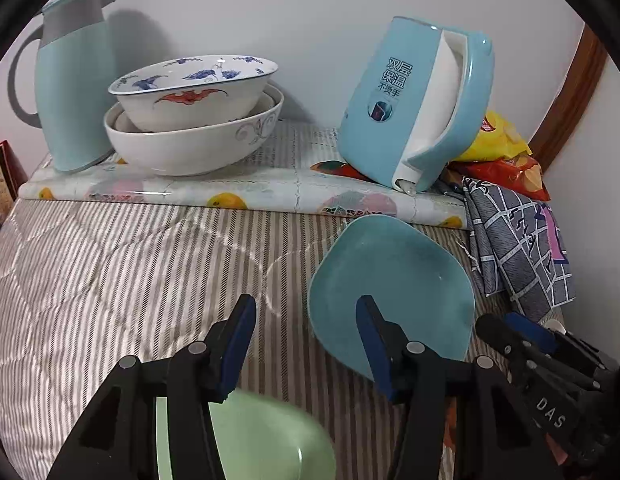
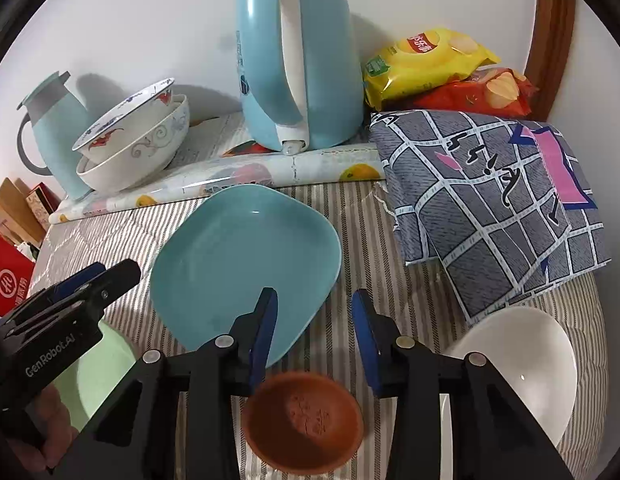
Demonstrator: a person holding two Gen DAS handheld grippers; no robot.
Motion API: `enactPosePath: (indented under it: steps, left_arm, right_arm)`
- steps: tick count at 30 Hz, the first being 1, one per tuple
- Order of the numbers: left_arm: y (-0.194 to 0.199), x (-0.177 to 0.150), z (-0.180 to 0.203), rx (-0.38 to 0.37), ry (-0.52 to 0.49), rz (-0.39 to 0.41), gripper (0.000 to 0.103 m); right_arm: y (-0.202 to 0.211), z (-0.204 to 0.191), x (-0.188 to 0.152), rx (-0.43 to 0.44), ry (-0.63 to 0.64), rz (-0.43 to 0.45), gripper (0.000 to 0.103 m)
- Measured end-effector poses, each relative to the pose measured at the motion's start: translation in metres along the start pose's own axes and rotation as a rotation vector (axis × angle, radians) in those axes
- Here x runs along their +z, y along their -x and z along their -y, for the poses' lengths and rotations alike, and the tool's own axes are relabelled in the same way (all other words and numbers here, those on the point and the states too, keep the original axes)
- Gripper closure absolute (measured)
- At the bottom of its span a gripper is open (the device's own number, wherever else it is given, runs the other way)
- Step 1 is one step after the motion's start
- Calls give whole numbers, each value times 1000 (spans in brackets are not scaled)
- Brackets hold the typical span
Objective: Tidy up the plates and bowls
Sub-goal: 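Grasp the rim of the light-blue square plate with both grippers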
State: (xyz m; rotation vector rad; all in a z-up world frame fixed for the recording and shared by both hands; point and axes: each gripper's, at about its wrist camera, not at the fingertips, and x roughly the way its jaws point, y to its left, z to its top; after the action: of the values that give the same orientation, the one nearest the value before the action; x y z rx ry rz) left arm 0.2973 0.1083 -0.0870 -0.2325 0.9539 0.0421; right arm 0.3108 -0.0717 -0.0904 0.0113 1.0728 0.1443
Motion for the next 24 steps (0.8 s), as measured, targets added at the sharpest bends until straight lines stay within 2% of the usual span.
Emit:
enactPosePath:
  steps: [7, 11, 13, 18, 20, 22, 24]
  left_arm:
    - [-22, 9, 4, -15, -22, -39, 57]
    - [-31, 12, 4, -30, -17, -58, 59]
    - [-38, 12, 4, -30, -21, -72, 66]
    - [-53, 13, 9, -31, -33, -100, 73]
    - [-59, 13, 13, -17, -50, -113, 75]
    - [-66, 12, 17, 6, -78, -123, 83]
    - [-69, 11, 18, 5, -85, -127, 87]
  right_arm:
    - [-14, 4, 3, -5, -41, -37, 65]
    - [-22, 2, 8, -17, -20, -58, 65]
    - [-27, 0, 8, -25, -13, -66, 65]
    - [-42, -5, 5, -53, -4, -85, 65]
    - [-49, -8, 3, -63, 11, -92, 68]
    - [-55, -9, 1, -79, 17, -105, 78]
    - [-60, -8, 0, -89, 15, -120, 83]
